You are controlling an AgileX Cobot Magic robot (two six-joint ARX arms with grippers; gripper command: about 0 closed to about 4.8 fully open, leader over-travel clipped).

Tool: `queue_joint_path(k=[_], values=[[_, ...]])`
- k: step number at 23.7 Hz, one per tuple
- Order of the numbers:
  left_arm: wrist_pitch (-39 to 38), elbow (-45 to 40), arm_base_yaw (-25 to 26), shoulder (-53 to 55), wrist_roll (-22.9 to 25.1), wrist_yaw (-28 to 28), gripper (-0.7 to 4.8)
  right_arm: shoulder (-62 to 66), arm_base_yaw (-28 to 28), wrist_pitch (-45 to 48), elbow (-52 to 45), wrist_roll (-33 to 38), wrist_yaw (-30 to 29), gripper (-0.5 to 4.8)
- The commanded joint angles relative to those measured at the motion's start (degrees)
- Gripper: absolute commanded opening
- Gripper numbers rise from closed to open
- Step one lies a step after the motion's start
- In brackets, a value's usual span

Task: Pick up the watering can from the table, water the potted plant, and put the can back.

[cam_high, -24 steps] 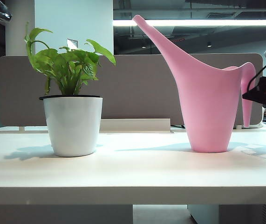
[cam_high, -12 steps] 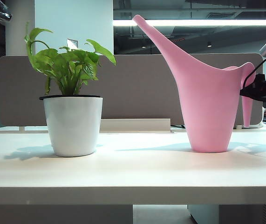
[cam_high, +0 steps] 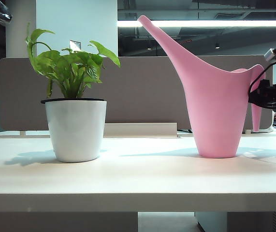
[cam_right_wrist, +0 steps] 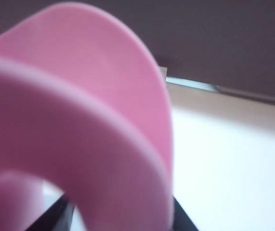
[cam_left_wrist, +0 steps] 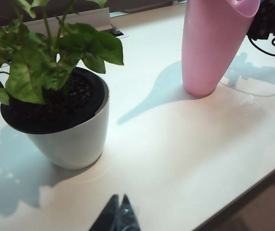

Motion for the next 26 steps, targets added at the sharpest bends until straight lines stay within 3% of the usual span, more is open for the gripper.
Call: queue_joint_path(k=[1,3,6,9,12,15,20,23,26], values=[[0.2,0.3,0.0,-0.1,0.1,0.0,-0.05,-0.2,0.4,0.5,1.3,-0.2,-0.2,2.61],[0.2,0.3,0.0,-0.1,0.1,0.0,-0.05,0.1,0.5,0.5,1.8,-0.1,-0.2,2.58],[0.0,0.4,0.0,-0.1,0.1,0.0,-0.05,0.3,0.9,0.1,2.3,-0.2,-0.1,1.89],[0.0,0.4,0.0,-0.1,0.1,0.0,-0.05,0.3,1.2,0.1,2.4,-0.2,0.8,1.73],[0.0,0.3,0.0,-0.1,0.1,0.0,-0.05,0.3,1.6,0.1,2.4,-0.1,0.9,1.07],[0.0,0.3,0.0,-0.1,0.1,0.0,-0.05,0.3,1.6,0.1,2.4,-0.1,1.1,0.92],[0.0,0.3,0.0,-0.1,0.1,0.0,-0.05,0.2,1.9,0.1,2.4,0.5,2.3,0.1],[0.0,0.3,0.0,-0.1,0.1,0.0,-0.05,0.2,2.0,-0.1,2.8,2.7,6.7,-0.01],[0.0,0.3,0.0,-0.1,0.1,0.0,-0.05,-0.1,2.0,-4.6,4.6,2.9,6.7,-0.01]])
